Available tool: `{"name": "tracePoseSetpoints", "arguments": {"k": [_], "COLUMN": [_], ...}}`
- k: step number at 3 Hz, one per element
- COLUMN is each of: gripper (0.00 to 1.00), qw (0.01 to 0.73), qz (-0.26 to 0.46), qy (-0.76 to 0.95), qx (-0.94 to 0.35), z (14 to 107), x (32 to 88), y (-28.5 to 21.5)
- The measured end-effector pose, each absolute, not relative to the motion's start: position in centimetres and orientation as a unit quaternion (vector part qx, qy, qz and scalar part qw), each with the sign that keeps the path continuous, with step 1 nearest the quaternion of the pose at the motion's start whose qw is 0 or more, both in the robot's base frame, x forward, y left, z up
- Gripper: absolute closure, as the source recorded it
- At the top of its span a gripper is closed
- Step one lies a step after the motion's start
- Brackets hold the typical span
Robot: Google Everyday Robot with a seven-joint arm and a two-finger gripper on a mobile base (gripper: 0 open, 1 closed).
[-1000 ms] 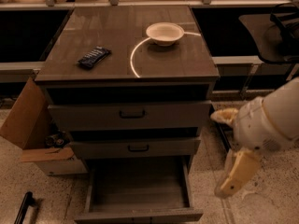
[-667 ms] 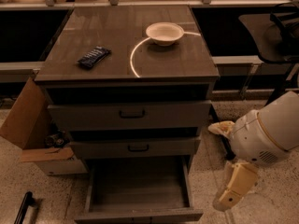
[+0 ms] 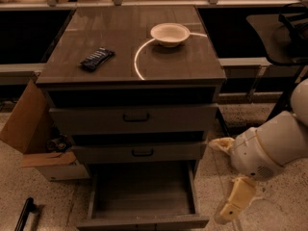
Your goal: Close bottom drawer
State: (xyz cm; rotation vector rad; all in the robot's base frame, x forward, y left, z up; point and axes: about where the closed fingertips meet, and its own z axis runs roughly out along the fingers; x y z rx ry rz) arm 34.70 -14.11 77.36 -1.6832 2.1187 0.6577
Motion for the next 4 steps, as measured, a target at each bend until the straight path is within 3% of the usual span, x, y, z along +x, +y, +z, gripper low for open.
{"name": "tracePoseSetpoints", "arguments": {"k": [3, 4], "gripper": [0.0, 0.0], "qw": [0.164, 0.159], "qz": [0.362, 0.386], "qy": [0.709, 0.711], "qx": [-0.582, -0.566], "z": [56.4, 53.9], "x": [33.0, 32.4], "y": [-10.3, -9.7]}}
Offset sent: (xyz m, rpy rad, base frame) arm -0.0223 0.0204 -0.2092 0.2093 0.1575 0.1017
